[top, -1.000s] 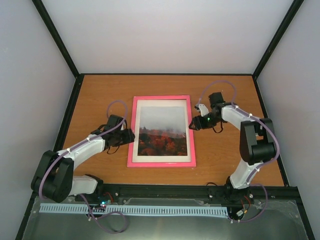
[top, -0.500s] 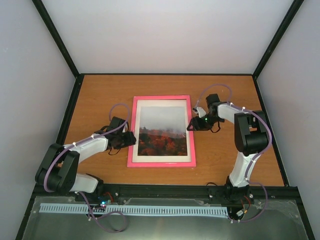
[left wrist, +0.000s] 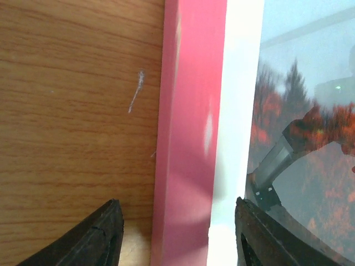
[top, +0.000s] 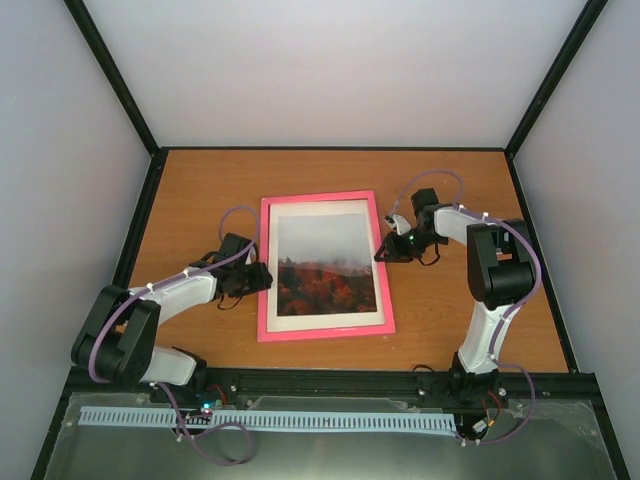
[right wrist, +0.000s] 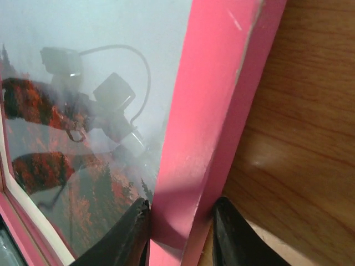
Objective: Take the photo out of the frame
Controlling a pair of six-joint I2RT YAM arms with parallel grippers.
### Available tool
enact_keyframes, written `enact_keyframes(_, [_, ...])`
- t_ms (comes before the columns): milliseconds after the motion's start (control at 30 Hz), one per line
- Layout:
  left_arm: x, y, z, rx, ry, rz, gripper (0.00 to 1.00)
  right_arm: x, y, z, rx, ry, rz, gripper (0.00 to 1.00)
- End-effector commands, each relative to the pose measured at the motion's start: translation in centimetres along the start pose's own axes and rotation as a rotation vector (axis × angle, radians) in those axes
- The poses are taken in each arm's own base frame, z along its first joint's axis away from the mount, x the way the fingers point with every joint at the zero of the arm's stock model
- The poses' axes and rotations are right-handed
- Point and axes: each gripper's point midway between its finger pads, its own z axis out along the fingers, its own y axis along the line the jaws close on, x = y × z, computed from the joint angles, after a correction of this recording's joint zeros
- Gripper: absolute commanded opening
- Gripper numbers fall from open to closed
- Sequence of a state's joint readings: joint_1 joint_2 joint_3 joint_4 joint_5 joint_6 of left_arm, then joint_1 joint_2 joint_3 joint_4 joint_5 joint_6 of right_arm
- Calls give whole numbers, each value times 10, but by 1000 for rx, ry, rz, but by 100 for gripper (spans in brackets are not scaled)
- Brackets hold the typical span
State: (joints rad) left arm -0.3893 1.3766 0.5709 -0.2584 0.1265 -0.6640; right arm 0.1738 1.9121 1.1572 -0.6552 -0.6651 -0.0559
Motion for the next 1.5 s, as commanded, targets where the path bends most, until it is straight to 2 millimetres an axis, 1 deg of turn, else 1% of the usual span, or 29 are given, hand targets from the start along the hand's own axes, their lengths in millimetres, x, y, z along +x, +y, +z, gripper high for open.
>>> enact_keyframes(0, [-4, -2, -5, -2, -25, 4, 55, -10, 15, -5, -46, -25, -40, 18])
enact_keyframes(167, [-15, -1, -18, -25, -80, 10, 55, -13, 20, -12, -67, -47, -37, 7])
enact_keyframes(267, [-28, -5, -36, -31, -136, 15, 57, -15, 21, -20, -78, -69, -31, 3])
enact_keyframes(367, [-43, -9, -58, -39, -206, 20, 58, -18, 19, -31, -101, -97, -18, 3])
enact_keyframes(567, [-69, -10, -103, -79, -351, 21, 60, -21, 15, -51, -136, -149, 5, 3])
enact_keyframes(700, [-79, -12, -123, -80, -421, 22, 61, -21, 10, -60, -180, -173, 28, 3])
enact_keyframes(767, [-81, -11, -127, -84, -439, 24, 62, -19, 7, -60, -190, -173, 36, 3])
enact_keyframes(800, [-81, -11, -127, -87, -441, 26, 62, -19, 4, -59, -182, -169, 37, 3])
enact_keyframes(833, [-80, -10, -127, -90, -438, 27, 62, -17, 2, -58, -163, -163, 28, 7])
enact_keyframes(900, [-77, -8, -122, -100, -416, 21, 63, -15, -2, -56, -100, -147, -2, 23])
enact_keyframes(1033, [-65, -3, -103, -105, -350, 11, 64, -12, 9, -49, 50, -106, -124, 45])
enact_keyframes(1067, [-62, -2, -98, -101, -335, 7, 64, -13, 11, -47, 75, -99, -140, 48])
enact_keyframes(1133, [-56, -3, -88, -82, -304, -3, 64, -14, 11, -43, 130, -83, -164, 51])
enact_keyframes(1333, [-33, -6, -60, -24, -195, -43, 63, -16, 2, -28, 251, -23, -201, 51])
enact_keyframes(1400, [-27, -5, -54, -11, -176, -49, 63, -16, 7, -19, 281, 4, -234, 51])
enact_keyframes(1467, [-23, -3, -50, -8, -167, -51, 63, -17, 9, -15, 320, 18, -259, 51])
